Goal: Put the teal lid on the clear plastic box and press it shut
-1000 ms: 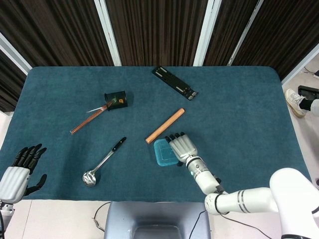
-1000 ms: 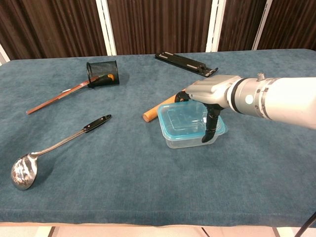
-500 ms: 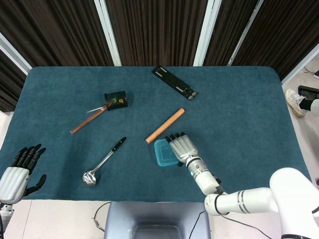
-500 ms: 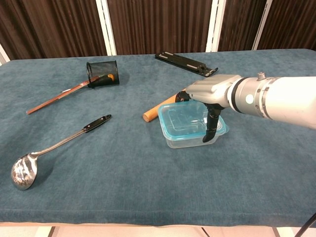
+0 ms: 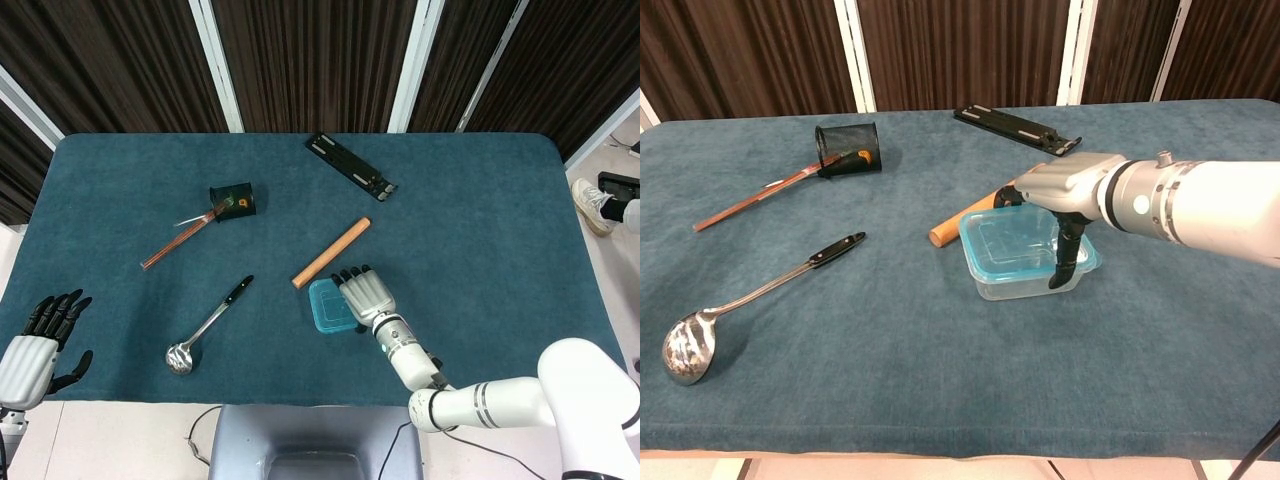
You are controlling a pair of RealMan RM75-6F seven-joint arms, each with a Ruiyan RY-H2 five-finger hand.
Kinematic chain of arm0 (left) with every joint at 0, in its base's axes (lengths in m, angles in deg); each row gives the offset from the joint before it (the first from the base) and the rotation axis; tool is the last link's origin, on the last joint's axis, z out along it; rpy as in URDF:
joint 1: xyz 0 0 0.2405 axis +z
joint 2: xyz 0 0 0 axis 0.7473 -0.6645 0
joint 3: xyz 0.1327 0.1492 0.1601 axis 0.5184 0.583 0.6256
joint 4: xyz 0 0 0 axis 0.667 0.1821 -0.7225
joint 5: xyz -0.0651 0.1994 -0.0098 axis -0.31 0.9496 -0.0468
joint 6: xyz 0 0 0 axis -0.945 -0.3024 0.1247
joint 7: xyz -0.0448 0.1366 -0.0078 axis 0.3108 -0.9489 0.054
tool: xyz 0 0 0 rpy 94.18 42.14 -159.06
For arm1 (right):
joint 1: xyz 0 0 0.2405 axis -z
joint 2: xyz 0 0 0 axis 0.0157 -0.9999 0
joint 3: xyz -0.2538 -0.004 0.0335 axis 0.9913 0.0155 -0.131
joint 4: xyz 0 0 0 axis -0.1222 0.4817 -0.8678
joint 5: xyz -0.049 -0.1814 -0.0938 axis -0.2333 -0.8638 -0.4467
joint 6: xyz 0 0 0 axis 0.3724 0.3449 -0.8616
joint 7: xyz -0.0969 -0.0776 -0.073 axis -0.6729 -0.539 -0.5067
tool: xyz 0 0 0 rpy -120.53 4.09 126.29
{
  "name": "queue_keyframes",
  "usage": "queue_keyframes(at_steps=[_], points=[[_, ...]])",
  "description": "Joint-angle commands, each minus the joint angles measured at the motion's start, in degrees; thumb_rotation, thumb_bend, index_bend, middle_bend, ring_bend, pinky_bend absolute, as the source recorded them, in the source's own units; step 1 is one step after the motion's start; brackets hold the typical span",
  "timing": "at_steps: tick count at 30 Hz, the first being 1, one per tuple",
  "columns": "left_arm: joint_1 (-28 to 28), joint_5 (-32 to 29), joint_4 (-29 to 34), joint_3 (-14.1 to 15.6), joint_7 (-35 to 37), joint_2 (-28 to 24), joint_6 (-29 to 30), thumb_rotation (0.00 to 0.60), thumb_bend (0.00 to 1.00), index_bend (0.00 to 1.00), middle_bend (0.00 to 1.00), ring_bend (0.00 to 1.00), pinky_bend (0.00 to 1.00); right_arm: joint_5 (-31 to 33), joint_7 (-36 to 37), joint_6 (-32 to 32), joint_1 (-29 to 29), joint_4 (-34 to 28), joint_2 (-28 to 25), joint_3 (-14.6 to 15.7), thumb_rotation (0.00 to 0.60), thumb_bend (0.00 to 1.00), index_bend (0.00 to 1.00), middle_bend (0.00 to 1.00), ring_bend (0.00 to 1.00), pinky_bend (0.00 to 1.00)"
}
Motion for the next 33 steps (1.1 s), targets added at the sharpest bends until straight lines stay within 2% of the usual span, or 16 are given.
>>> queue_keyframes(at_steps=[1, 6, 11, 19, 26, 33], points=[[0.0, 0.0, -0.02, -0.01, 0.02, 0.01, -0.01, 0.6, 0.41, 0.0, 0.0, 0.0, 0.01, 0.09, -0.09, 0.02, 0.01, -0.05, -0.01, -0.03, 0.6, 0.12, 0.31, 0.27, 0.22, 0.3], [0.02, 0.01, -0.01, -0.02, 0.19, -0.04, 0.03, 0.6, 0.41, 0.0, 0.0, 0.0, 0.01, 0.06, -0.24, 0.03, 0.03, -0.08, -0.06, -0.08, 0.6, 0.12, 0.12, 0.16, 0.14, 0.25], [0.02, 0.0, -0.03, -0.07, 0.3, -0.06, 0.09, 0.6, 0.41, 0.0, 0.0, 0.0, 0.01, 0.06, -0.21, 0.08, 0.12, -0.31, -0.21, -0.21, 0.6, 0.12, 0.02, 0.1, 0.08, 0.23], [0.08, 0.06, 0.02, -0.05, 0.33, -0.08, 0.18, 0.6, 0.41, 0.0, 0.0, 0.0, 0.01, -0.14, -0.22, 0.24, 0.28, -0.71, -0.7, -0.25, 0.6, 0.12, 0.0, 0.08, 0.07, 0.23], [0.07, 0.09, 0.09, -0.03, 0.33, -0.12, 0.12, 0.6, 0.41, 0.0, 0.0, 0.0, 0.01, -0.53, 0.25, 0.08, 0.58, -1.83, -2.08, -0.33, 0.6, 0.12, 0.0, 0.01, 0.01, 0.17], [0.13, 0.12, 0.15, -0.01, 0.32, -0.14, 0.2, 0.6, 0.41, 0.0, 0.0, 0.0, 0.01, -1.33, 1.16, -1.12, 0.86, -3.43, -4.17, 0.05, 0.6, 0.12, 0.0, 0.0, 0.0, 0.13]])
